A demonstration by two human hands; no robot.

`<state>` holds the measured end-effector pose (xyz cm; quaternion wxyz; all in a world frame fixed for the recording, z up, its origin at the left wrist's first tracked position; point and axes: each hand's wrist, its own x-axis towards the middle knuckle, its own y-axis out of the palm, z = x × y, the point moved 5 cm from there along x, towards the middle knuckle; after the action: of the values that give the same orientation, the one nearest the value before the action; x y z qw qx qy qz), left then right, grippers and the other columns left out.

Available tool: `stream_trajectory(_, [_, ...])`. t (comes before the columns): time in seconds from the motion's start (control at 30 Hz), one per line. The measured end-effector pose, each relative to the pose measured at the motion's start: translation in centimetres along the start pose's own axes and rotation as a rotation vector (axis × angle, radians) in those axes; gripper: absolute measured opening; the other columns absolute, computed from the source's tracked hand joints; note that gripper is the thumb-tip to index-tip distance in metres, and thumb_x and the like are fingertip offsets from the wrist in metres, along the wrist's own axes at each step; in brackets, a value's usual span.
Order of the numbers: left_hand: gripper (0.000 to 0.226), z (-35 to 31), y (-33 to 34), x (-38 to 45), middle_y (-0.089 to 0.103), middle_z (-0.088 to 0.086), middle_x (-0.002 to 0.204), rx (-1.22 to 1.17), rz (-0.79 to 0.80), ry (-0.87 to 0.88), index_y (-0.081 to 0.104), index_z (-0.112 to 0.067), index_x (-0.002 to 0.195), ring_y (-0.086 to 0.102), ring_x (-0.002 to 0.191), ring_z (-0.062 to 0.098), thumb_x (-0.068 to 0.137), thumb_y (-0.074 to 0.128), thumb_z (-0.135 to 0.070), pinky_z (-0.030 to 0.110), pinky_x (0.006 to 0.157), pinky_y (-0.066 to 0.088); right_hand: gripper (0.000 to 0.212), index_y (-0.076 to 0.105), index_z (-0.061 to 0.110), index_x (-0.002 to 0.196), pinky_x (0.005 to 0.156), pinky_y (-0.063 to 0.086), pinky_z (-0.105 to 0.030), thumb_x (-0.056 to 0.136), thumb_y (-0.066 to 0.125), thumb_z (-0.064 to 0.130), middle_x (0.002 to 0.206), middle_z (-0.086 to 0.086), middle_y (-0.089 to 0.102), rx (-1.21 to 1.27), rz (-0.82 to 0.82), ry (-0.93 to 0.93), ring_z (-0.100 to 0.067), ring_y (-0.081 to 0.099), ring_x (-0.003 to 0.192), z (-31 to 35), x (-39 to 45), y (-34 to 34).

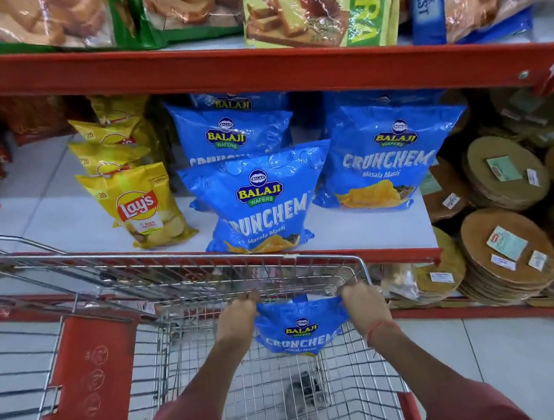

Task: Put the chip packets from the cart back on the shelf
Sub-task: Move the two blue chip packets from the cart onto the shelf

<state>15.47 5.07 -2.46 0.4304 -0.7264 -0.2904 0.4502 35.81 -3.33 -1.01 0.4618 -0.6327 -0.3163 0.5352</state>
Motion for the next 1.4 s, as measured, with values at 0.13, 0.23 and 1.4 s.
stream_trajectory(0.13, [0.022, 0.6, -1.4, -2.2, 0.072, 0.016, 0.101, -0.112, -0.075, -0.013, 0.058, -0.012, 0.111, 0.068, 0.091, 0.029, 0.090, 0.054, -0.005, 0.036, 0.074, 0.054, 0.017, 0.063, 0.009, 0.105, 0.082, 0.053, -0.036, 0.095, 0.049, 0.012, 0.099, -0.012, 0.070, 0.107, -0.086, 0.050, -0.028, 0.065, 0.094, -0.3, -1.8, -1.3])
stream_trajectory(0.23, [0.013, 0.8, -4.3, -4.0, 0.073, 0.012, 0.094, -0.320, -0.212, 0.033, 0.063, -0.010, 0.098, 0.066, 0.081, 0.022, 0.086, 0.061, -0.005, 0.033, 0.071, 0.054, 0.020, 0.067, 0.010, 0.103, 0.082, 0.057, -0.036, 0.095, 0.051, 0.022, 0.095, -0.013, 0.072, 0.286, -0.165, 0.072, -0.026, 0.067, 0.090, -0.9, -3.9, -3.5])
stream_trajectory(1.4, [0.020, -20.2, -21.8, 2.7, 0.072, 0.022, 0.094, -0.410, -0.472, 0.363, 0.064, -0.006, 0.108, 0.066, 0.087, 0.037, 0.092, 0.058, -0.017, 0.041, 0.076, 0.054, 0.013, 0.073, 0.005, 0.092, 0.071, 0.053, -0.042, 0.087, 0.060, 0.006, 0.089, -0.025, 0.073, 0.587, -1.022, 0.429, -0.041, 0.066, 0.082, -18.5, -3.1, -24.1])
